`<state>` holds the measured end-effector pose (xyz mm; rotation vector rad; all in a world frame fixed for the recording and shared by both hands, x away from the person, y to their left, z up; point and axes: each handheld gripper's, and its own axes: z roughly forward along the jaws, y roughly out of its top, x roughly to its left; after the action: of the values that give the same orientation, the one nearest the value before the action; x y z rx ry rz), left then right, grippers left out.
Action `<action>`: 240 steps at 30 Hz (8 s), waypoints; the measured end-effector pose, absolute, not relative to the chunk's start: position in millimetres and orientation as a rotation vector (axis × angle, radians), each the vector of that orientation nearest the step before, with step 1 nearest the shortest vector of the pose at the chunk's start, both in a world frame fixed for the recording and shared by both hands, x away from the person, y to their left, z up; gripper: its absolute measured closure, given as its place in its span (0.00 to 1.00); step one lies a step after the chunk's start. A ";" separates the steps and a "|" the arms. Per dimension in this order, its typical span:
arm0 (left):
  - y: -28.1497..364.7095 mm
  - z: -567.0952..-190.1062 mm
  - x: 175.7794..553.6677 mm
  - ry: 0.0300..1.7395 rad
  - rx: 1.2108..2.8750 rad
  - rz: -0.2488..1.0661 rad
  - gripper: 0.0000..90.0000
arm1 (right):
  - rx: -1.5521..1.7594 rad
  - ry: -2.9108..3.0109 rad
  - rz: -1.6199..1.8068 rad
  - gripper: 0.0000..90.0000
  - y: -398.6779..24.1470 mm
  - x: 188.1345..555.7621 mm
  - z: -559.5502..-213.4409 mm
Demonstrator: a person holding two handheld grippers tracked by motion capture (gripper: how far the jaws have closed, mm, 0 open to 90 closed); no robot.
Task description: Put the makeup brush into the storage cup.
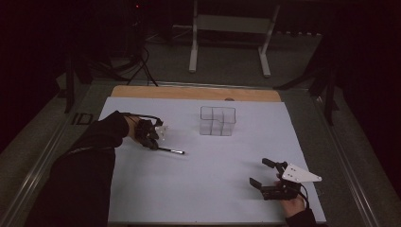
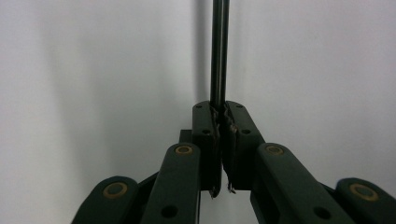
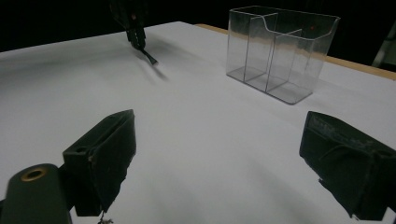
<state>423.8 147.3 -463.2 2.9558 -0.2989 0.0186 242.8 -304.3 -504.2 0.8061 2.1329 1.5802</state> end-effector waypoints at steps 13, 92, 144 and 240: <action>148.3 -438.7 403.3 -0.215 2.861 0.112 0.95 | 0.813 2.133 1.577 0.12 -304.7 243.3 -504.6; 136.5 -461.1 275.1 0.858 2.006 0.137 0.95 | 0.808 2.142 1.566 0.12 -303.1 243.7 -503.3; 135.6 -495.9 268.1 0.931 1.819 0.305 0.95 | 0.926 2.146 1.471 0.15 -292.9 240.2 -489.8; 135.5 -494.7 265.4 0.894 1.791 0.276 0.95 | 1.343 2.130 1.564 0.58 -83.2 294.7 -419.2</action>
<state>265.4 135.5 -494.7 1.7914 0.8938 0.2765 294.7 -83.2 -419.2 1.3433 2.1295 1.5643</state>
